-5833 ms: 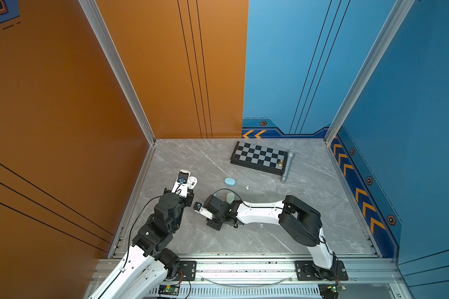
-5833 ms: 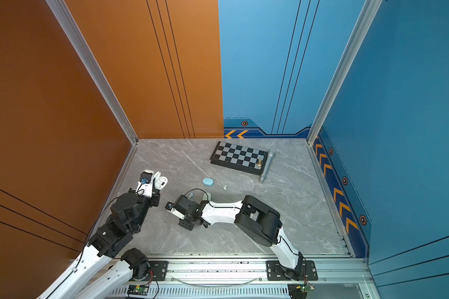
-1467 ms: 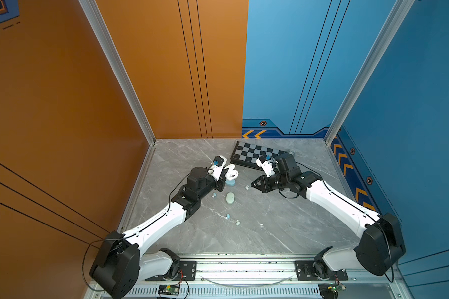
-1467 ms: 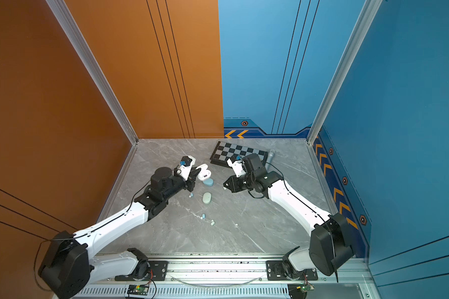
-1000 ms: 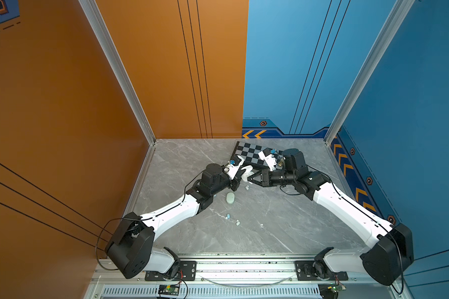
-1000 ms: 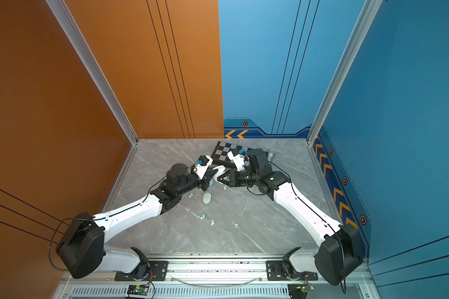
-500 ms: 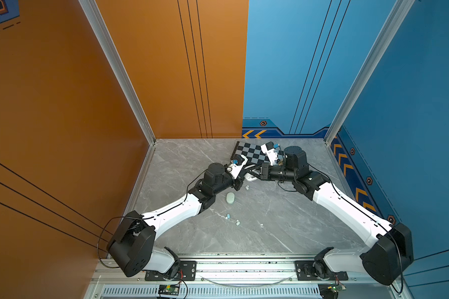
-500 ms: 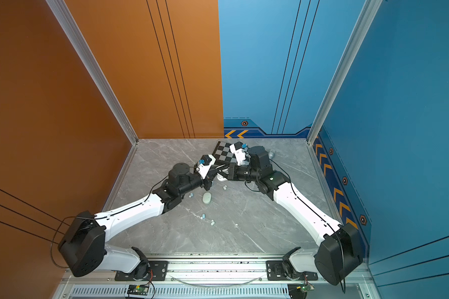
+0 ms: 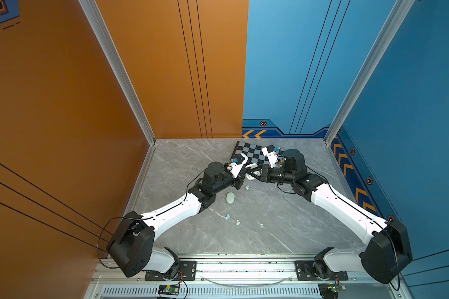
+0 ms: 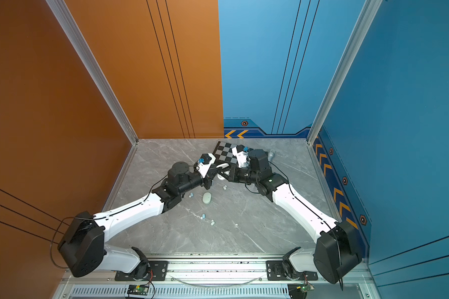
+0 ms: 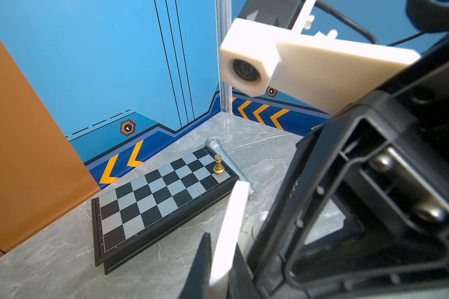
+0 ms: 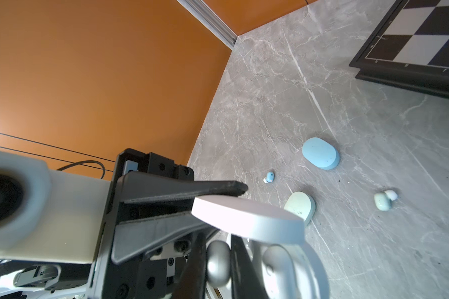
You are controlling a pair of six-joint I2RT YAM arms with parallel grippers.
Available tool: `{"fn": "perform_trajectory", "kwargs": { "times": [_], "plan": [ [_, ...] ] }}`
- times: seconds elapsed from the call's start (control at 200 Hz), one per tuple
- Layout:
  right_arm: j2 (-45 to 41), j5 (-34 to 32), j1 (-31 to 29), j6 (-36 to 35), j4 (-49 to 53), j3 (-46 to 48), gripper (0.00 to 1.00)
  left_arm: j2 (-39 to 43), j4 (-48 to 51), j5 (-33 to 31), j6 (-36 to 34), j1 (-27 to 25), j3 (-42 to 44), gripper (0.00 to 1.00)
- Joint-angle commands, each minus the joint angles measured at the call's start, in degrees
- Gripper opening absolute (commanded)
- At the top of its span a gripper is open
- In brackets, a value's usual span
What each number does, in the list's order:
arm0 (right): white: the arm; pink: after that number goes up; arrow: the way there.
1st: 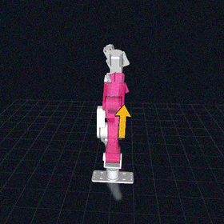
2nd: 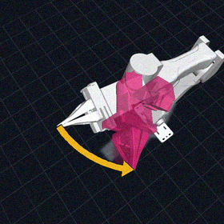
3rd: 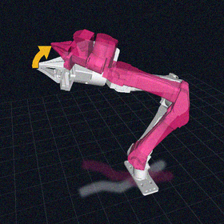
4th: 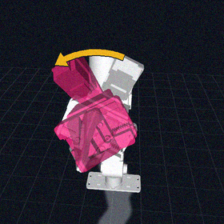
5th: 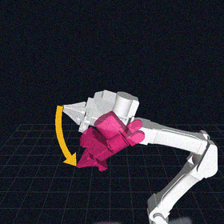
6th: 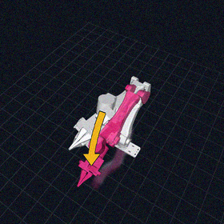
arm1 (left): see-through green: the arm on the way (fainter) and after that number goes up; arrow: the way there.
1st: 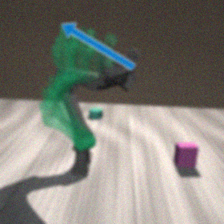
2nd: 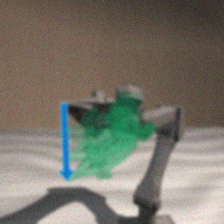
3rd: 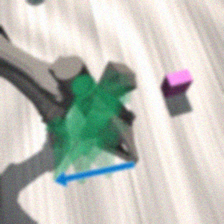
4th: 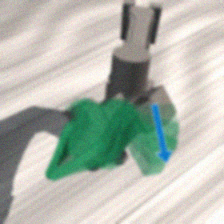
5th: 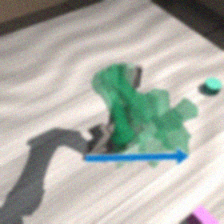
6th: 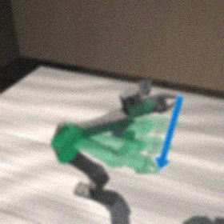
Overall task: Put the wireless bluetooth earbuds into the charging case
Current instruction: 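Press the earbud into the open case slot while the left gripper holds the case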
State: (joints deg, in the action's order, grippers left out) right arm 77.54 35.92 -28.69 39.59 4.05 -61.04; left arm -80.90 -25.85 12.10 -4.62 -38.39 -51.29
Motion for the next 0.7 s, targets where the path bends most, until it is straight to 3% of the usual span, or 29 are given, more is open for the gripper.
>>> {"fn": "perform_trajectory", "kwargs": {
  "times": [0.0, 0.696],
  "plan": [
    [0.24, -1.6, 0.39, 1.25, -2.02, 1.16, 0.13, 1.8, -1.49, 1.25, 0.72, -0.63, -1.96, 0.0],
    [1.04, -3.69, -1.11, 1.8, -2.87, 1.63, 0.13, 1.54, -2.1, 0.33, 0.23, -0.63, -1.75, 0.0]
  ]
}}
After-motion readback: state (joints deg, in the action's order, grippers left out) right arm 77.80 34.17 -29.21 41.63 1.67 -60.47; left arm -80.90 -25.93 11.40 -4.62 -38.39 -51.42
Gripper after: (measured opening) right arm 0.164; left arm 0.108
